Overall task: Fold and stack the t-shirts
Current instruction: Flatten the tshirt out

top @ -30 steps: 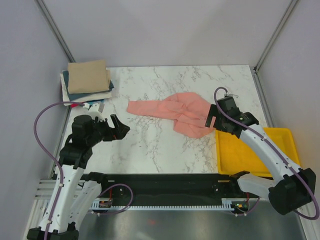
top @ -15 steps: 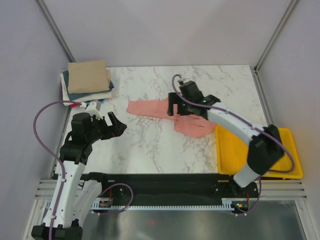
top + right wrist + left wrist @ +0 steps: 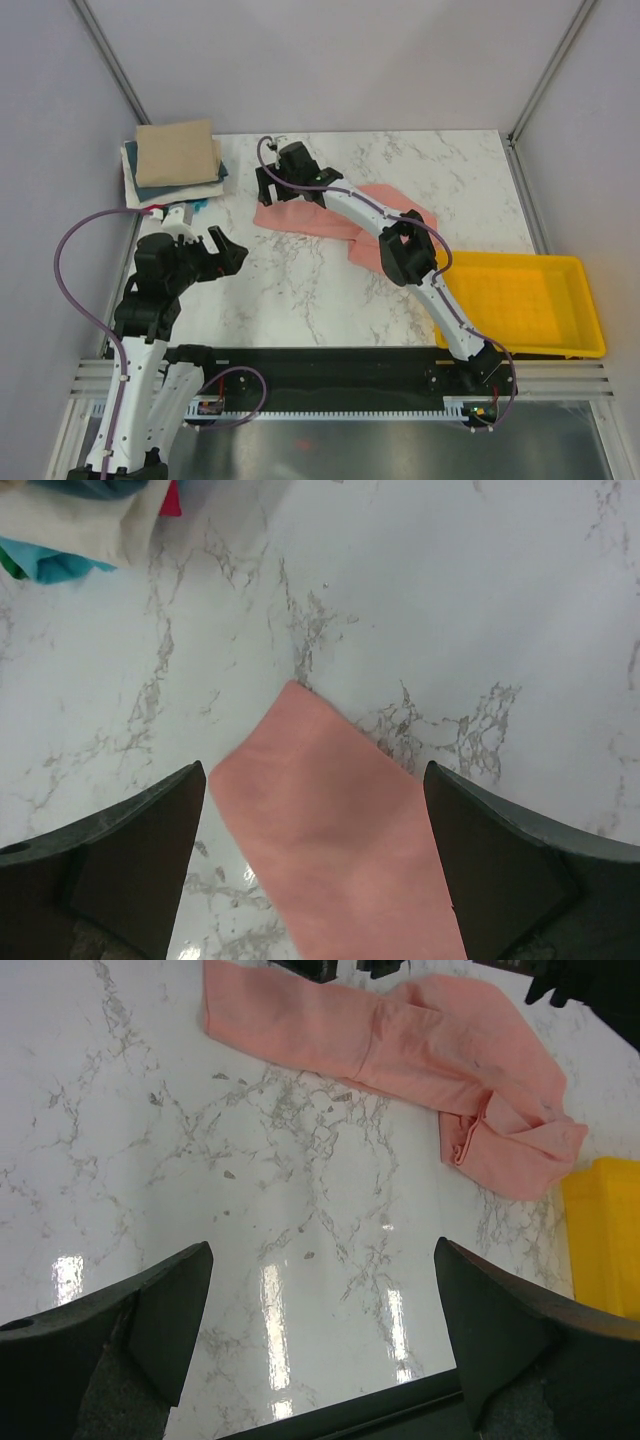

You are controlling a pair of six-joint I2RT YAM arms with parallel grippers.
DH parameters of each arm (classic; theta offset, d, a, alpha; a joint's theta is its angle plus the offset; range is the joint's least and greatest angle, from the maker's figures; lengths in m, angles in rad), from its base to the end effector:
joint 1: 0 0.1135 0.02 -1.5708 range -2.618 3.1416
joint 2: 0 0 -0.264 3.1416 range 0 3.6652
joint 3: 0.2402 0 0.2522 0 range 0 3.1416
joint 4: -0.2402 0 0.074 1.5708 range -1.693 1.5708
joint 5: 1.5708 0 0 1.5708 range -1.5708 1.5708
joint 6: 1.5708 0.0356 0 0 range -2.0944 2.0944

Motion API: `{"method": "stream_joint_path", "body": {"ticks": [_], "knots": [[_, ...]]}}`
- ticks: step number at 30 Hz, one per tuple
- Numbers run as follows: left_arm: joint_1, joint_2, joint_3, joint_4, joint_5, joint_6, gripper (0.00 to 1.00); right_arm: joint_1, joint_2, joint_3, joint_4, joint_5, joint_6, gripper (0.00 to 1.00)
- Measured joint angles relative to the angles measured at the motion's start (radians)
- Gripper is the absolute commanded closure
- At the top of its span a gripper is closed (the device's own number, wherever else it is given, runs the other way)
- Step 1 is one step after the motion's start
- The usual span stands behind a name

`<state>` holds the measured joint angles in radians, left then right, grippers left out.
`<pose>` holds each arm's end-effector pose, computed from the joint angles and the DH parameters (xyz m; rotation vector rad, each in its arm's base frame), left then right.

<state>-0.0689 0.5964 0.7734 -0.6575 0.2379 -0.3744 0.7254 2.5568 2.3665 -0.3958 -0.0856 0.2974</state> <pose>0.1276 -0.0172 0.3138 -0.1668 2.0701 -0.5177 0.4344 0.3892 0.2113 -0.5246 2.1722 0.6699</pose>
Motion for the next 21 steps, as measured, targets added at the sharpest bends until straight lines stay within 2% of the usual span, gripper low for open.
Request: {"method": "stream_joint_path", "body": {"ticks": [8, 13, 16, 17, 19, 20, 21], "knots": [[0.0, 0.0, 0.0, 0.0, -0.001, 0.0, 0.0, 0.037, 0.188, 0.103, 0.115, 0.012, -0.067, 0.02], [0.0, 0.0, 0.0, 0.0, -0.001, 0.0, 0.0, 0.068, 0.209, 0.118, 0.14, 0.029, -0.124, 0.03], [0.0, 0.0, 0.0, 0.0, -0.001, 0.0, 0.0, 0.087, 0.225, 0.14, 0.144, 0.051, -0.156, 0.19], [0.0, 0.0, 0.0, 0.0, -0.001, 0.0, 0.0, 0.092, 0.226, 0.14, 0.14, 0.063, -0.163, 0.28], [0.0, 0.0, 0.0, 0.0, -0.001, 0.0, 0.0, 0.099, 0.226, 0.14, 0.127, 0.087, -0.174, 0.34], [0.0, 0.0, 0.0, 0.0, -0.001, 0.0, 0.0, 0.102, 0.226, 0.141, 0.12, 0.099, -0.177, 0.41], [0.0, 0.0, 0.0, 0.0, -0.001, 0.0, 0.0, 0.103, 0.226, 0.143, 0.108, 0.11, -0.181, 0.44]]}}
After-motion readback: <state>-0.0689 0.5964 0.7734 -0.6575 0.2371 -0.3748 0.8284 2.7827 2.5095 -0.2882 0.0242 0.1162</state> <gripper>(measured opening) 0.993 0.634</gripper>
